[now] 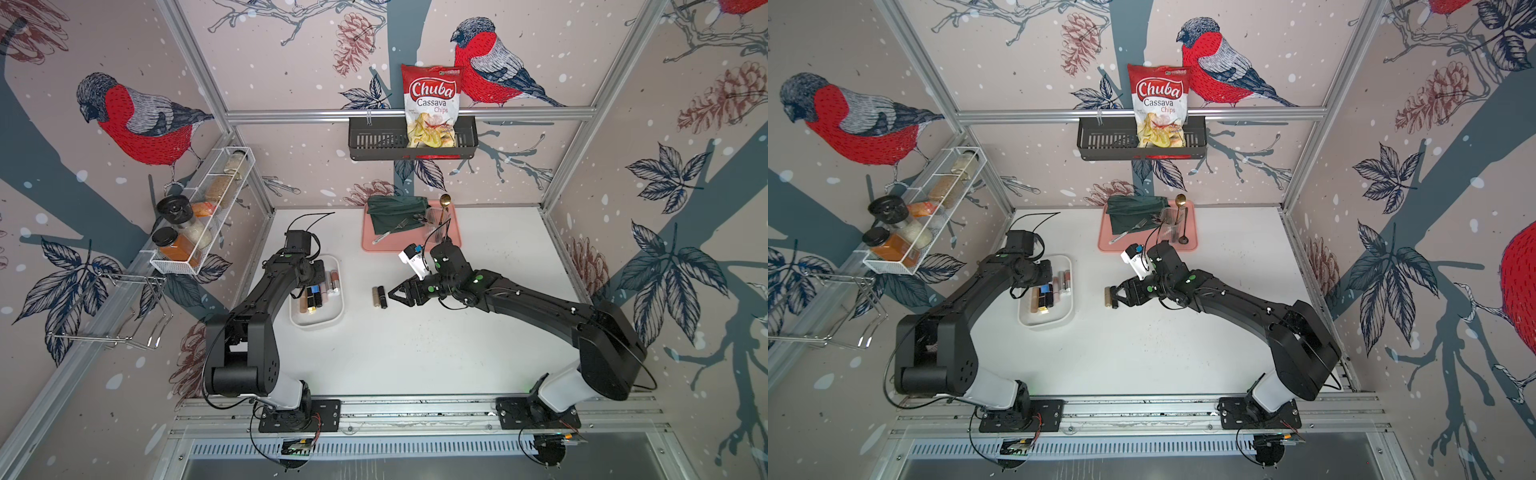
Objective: Put the lipstick into the storage box
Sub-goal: Place the lipstick in the storage box.
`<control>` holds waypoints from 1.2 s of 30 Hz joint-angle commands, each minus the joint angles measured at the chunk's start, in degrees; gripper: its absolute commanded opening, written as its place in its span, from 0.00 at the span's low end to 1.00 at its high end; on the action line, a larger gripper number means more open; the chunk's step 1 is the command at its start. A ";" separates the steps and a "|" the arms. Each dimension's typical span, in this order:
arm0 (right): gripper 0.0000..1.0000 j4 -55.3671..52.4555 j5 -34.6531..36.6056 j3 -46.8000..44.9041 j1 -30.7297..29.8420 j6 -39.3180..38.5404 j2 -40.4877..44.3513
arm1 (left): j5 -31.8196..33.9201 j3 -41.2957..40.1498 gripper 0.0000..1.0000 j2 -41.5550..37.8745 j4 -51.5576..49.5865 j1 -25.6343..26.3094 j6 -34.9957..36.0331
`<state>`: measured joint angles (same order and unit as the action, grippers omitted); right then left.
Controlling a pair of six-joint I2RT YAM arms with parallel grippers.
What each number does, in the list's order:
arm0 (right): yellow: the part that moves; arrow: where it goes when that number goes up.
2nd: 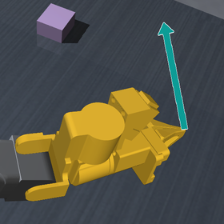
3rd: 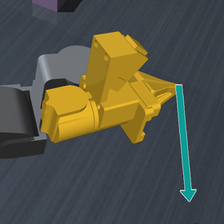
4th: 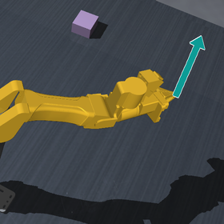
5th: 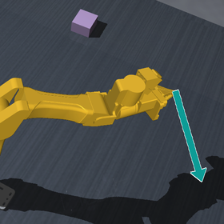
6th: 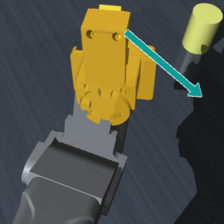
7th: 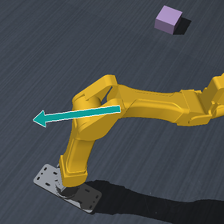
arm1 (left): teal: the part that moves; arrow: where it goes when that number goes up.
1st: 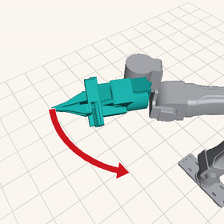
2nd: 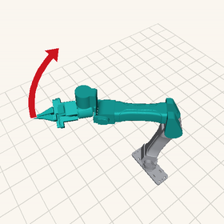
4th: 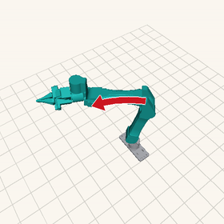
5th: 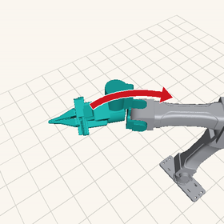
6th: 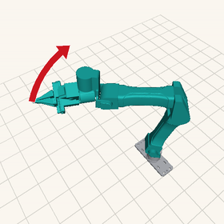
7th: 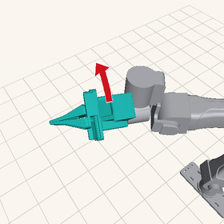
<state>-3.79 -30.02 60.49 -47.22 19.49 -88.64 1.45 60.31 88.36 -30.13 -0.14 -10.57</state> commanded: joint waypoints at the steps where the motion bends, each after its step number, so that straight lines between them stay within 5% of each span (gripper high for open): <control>1: 0.62 0.50 0.81 -0.27 0.10 -0.65 0.11 | -0.72 0.71 0.00 1.89 1.02 -0.21 0.56; 9: 0.62 1.22 0.36 -0.99 1.11 -0.33 0.29 | -7.25 -1.69 0.00 4.06 3.87 -0.51 0.05; 18: 0.63 1.52 0.35 -1.29 1.14 -0.09 0.49 | -6.22 -1.52 0.01 8.06 2.55 -1.42 0.63; 29: 0.63 1.34 0.47 -0.92 0.81 -0.13 0.31 | -5.97 -1.46 0.53 4.61 2.07 -1.51 -0.02; 36: 0.63 -3.49 7.63 2.27 -1.01 -1.32 -4.27 | -10.46 -2.37 0.59 -4.51 3.15 -1.46 -1.15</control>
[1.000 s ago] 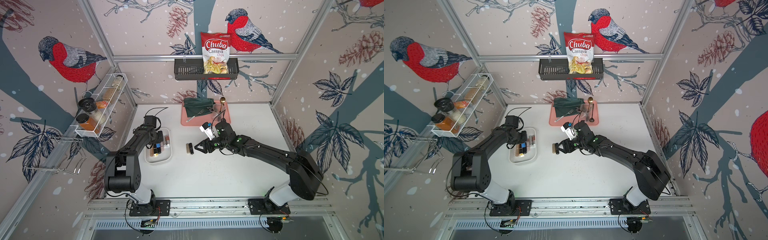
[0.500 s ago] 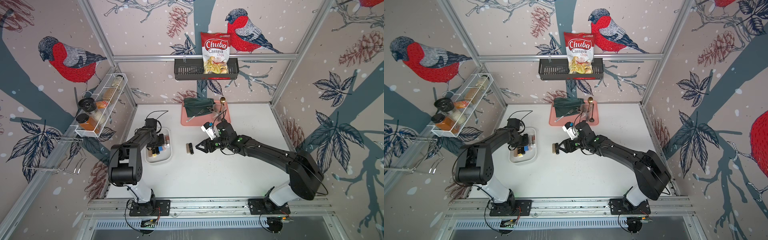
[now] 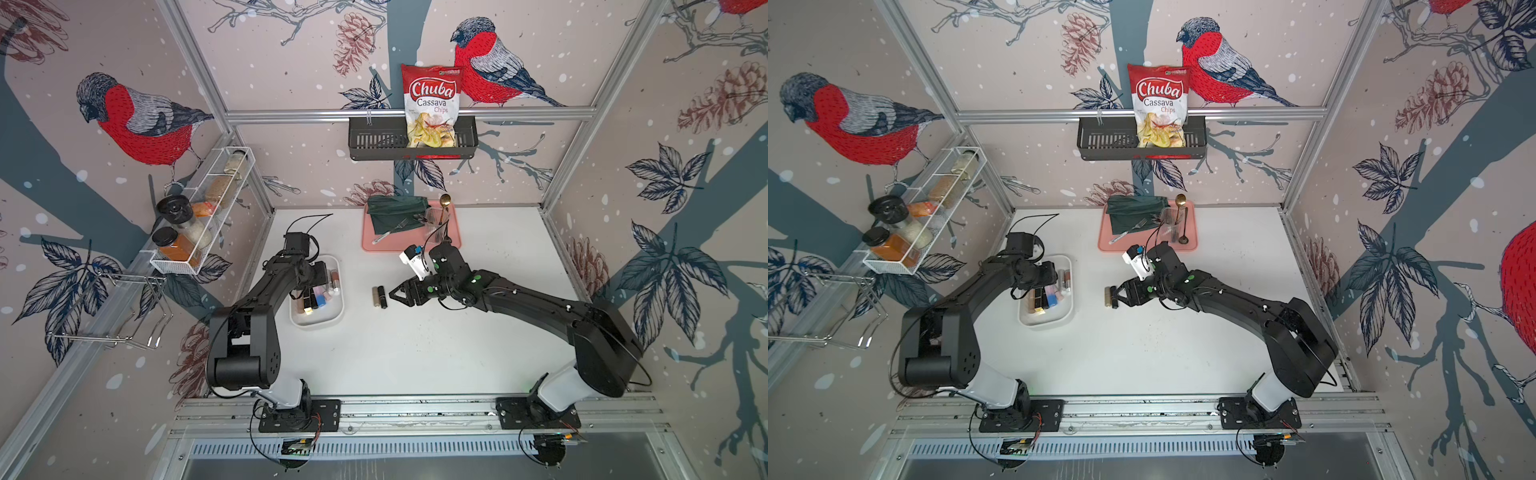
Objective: Put the lipstick into the storage box
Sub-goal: Place the lipstick in the storage box, then pick up the lipstick at the center of the board.
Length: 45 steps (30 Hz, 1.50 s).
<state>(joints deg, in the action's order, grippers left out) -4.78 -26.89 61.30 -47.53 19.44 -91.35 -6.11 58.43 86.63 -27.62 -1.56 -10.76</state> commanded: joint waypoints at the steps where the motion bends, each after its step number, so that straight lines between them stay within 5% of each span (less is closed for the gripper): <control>1: 0.63 -3.90 6.72 2.65 -1.31 -1.77 -2.92 | -4.02 -0.93 0.60 -4.84 1.31 -0.15 -1.29; 13: 0.63 -12.40 20.16 13.39 -5.45 -3.53 -18.66 | -14.91 -12.48 0.66 -26.76 5.91 -0.15 -3.89; 20: 0.62 -15.72 24.60 18.27 -7.04 -4.41 -24.28 | -15.23 -17.04 0.68 -35.50 7.35 -0.19 -3.10; 38: 0.59 -18.42 29.03 22.37 -7.38 -3.92 -29.76 | -15.94 -19.51 0.69 -36.36 9.78 -0.14 -2.06; 45: 0.49 -18.99 30.14 22.86 -6.96 -3.73 -30.48 | -16.21 -19.63 0.70 -36.09 9.92 -0.19 -1.90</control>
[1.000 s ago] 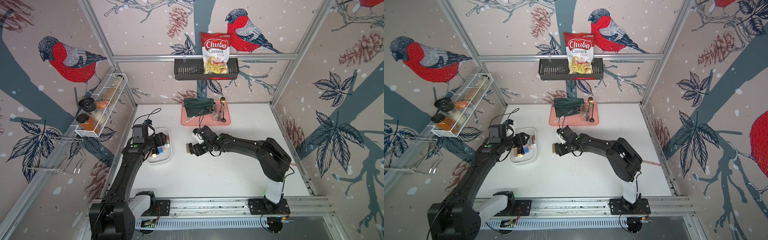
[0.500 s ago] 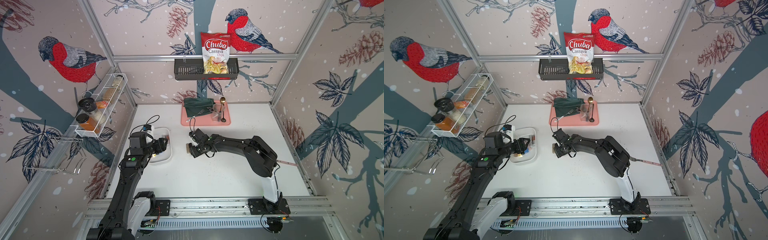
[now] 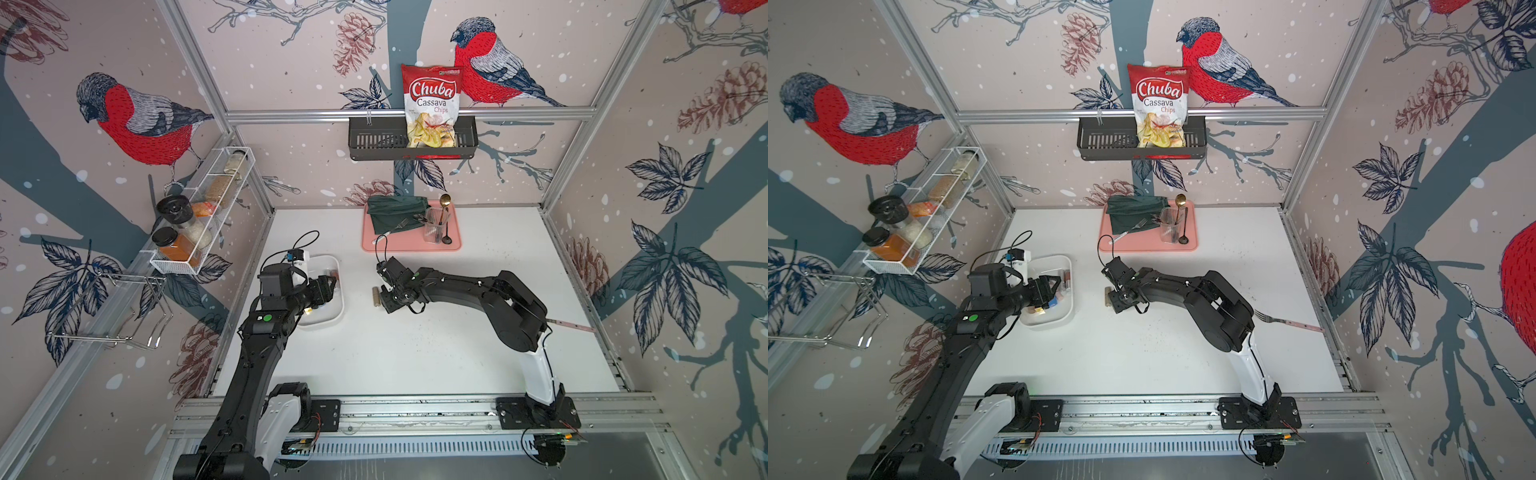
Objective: Put the lipstick into the storage box
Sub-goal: Pick up the lipstick at the center of the board.
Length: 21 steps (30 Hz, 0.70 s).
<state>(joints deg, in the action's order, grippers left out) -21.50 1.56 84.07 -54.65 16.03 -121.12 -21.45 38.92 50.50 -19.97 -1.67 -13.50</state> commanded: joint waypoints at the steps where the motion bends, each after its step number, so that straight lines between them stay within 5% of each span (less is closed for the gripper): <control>1: 0.46 -2.32 1.76 0.03 0.33 -0.22 -0.65 | -0.87 -0.09 0.70 0.04 2.27 -0.04 0.84; 9: 0.28 -2.67 3.53 -1.08 0.70 -0.22 0.01 | -0.44 0.04 0.70 -0.64 1.97 -0.08 0.67; 16: 0.23 -1.58 4.88 -2.75 1.59 -1.69 2.69 | -0.58 -0.01 0.70 -1.13 1.86 -0.09 0.09; 21: 0.20 1.49 -0.29 -4.66 3.03 -2.12 6.37 | -2.04 0.22 0.70 -0.92 2.19 -0.03 -0.88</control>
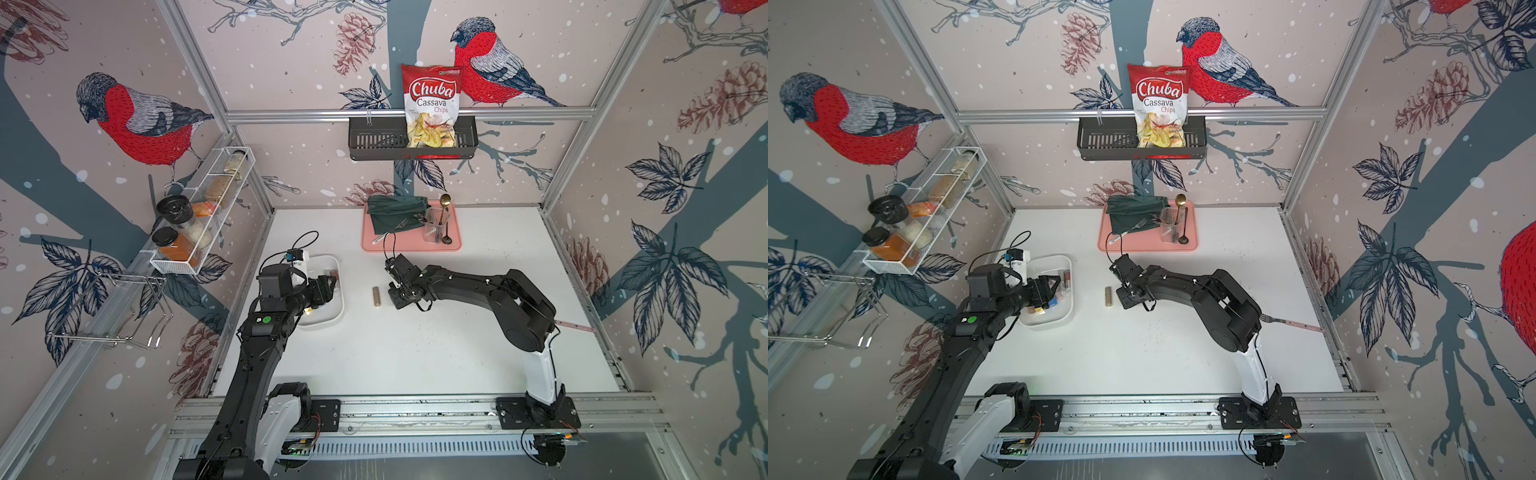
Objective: Put the lipstick into the storage box
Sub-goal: Pick up the lipstick at the center of the board.
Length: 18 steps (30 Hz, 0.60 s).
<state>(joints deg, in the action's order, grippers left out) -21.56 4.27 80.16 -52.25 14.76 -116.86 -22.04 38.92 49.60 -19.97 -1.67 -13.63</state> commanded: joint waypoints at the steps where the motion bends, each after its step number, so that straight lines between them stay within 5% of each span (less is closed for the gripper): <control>1: 0.20 2.28 -4.99 -1.31 0.97 -0.78 2.78 | -1.88 0.20 0.70 0.01 2.33 -0.07 -1.21; 6: 0.19 10.53 -20.83 -6.25 3.41 0.65 9.84 | -11.06 -2.63 0.70 -0.86 8.79 -0.05 -8.07; 11: 0.20 21.31 -35.49 -10.19 4.00 5.58 16.24 | -22.37 -9.62 0.70 -2.70 28.16 -0.02 -21.64; 18: 0.20 33.10 -45.03 -13.20 4.06 13.86 21.07 | -28.06 -14.68 0.69 -4.85 46.53 0.24 -35.20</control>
<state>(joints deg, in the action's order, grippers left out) 3.03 -33.34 67.61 -48.21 23.55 -96.95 -45.34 25.15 45.47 13.04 -1.65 -40.88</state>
